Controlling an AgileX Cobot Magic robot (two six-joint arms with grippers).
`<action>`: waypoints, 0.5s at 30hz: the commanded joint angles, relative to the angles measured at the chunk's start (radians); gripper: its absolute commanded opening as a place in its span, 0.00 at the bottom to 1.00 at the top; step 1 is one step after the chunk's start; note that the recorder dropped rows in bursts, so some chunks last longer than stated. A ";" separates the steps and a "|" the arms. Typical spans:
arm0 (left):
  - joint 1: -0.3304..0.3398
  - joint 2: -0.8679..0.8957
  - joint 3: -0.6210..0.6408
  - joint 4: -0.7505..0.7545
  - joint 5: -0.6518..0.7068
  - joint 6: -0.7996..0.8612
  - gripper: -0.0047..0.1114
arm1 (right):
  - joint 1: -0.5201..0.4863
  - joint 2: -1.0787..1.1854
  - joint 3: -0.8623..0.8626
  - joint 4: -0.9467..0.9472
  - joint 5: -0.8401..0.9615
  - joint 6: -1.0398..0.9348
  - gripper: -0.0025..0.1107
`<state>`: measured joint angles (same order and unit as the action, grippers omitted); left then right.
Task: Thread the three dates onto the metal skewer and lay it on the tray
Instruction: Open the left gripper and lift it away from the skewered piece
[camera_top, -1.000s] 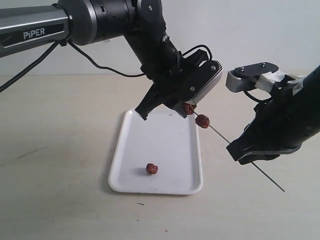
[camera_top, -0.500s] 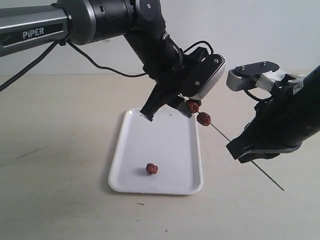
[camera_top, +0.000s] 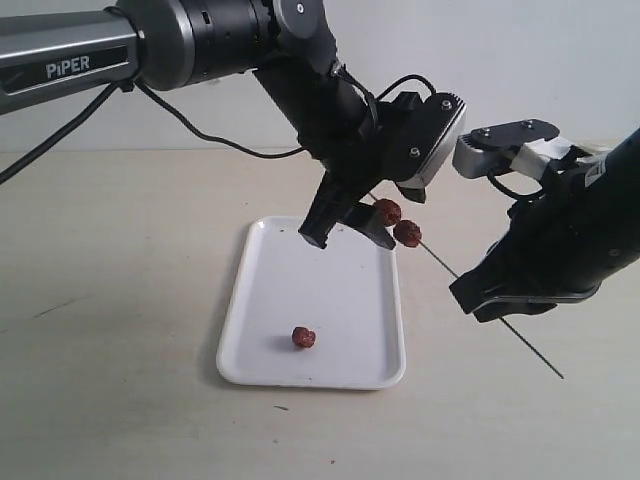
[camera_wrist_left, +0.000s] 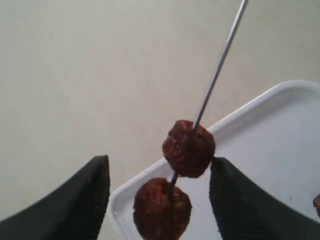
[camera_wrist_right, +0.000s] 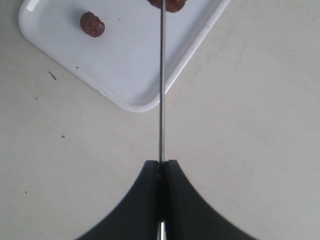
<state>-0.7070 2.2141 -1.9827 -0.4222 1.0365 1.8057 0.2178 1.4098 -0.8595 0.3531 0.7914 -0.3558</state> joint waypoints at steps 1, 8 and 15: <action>-0.001 -0.037 0.002 -0.025 -0.004 -0.054 0.55 | -0.005 0.002 -0.008 0.000 -0.010 0.021 0.02; -0.001 -0.106 0.002 -0.005 0.027 -0.257 0.55 | -0.005 0.002 -0.008 -0.018 -0.012 0.053 0.02; 0.001 -0.211 0.002 0.200 0.066 -0.926 0.54 | -0.005 -0.015 0.031 -0.260 -0.032 0.239 0.02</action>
<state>-0.7070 2.0307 -1.9827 -0.2919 1.0766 1.1392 0.2178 1.4098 -0.8551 0.1723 0.7644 -0.1624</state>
